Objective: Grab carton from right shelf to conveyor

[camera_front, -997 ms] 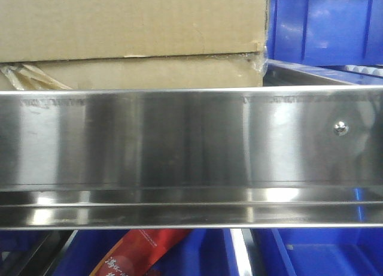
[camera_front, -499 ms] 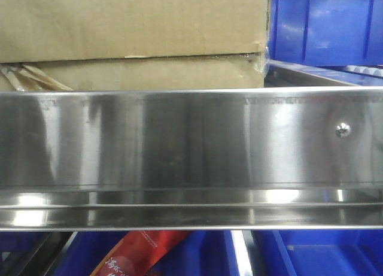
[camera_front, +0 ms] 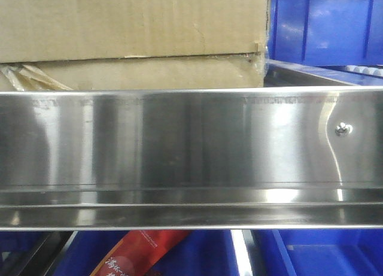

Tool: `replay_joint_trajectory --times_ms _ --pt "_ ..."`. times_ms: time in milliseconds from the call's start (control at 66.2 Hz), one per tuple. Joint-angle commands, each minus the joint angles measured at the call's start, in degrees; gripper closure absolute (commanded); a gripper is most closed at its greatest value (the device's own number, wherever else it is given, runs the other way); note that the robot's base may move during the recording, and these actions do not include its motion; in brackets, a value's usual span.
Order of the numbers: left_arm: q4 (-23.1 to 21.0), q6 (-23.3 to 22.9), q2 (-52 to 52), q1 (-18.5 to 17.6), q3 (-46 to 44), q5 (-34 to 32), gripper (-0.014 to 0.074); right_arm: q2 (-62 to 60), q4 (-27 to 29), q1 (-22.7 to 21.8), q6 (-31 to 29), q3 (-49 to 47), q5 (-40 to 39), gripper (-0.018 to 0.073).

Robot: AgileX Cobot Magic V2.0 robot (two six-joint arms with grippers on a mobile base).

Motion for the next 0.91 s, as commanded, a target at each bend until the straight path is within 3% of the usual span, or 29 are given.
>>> replay_joint_trajectory --times_ms 0,45,136,272,363,484,559,665,756,892 --pt "-0.49 0.06 4.57 -2.66 -5.03 3.78 0.0172 6.15 0.23 4.80 -0.55 -5.89 3.10 -0.0010" --pt "-0.49 -1.07 7.64 -2.97 -8.08 5.69 0.0172 10.10 0.23 7.49 -0.55 -9.72 5.38 -0.0010" --pt "2.66 -7.98 14.37 -2.16 -15.72 10.73 0.0172 17.64 0.23 10.71 -0.55 -18.21 10.88 -0.0010" --pt "9.49 -16.52 22.62 -1.09 -26.98 22.22 0.0172 28.72 0.23 10.98 1.34 -31.72 21.76 -0.0010" --pt "14.26 -19.35 27.97 -1.09 -32.87 28.61 0.0172 35.52 -0.24 10.98 4.50 -41.58 28.77 -0.0010" --pt "17.31 -22.70 33.70 -0.92 -39.29 35.27 0.0172 44.93 -3.94 10.98 9.47 -53.85 40.23 -0.0010" --pt "16.91 -23.43 36.82 0.52 -42.03 35.48 0.0172 50.27 -5.95 10.98 10.48 -61.76 47.14 -0.0010" --pt "13.47 -23.43 39.68 4.04 -42.96 35.48 0.0172 57.11 -6.05 10.98 10.48 -69.76 47.18 -0.0010" --pt "10.08 -23.43 41.47 7.15 -42.96 35.48 0.0172 59.98 -6.20 11.50 11.14 -72.63 47.18 -0.0010" --pt "10.98 -22.46 44.23 9.26 -42.96 35.48 0.0172 63.34 -7.34 11.50 12.12 -72.79 47.18 -0.0010"
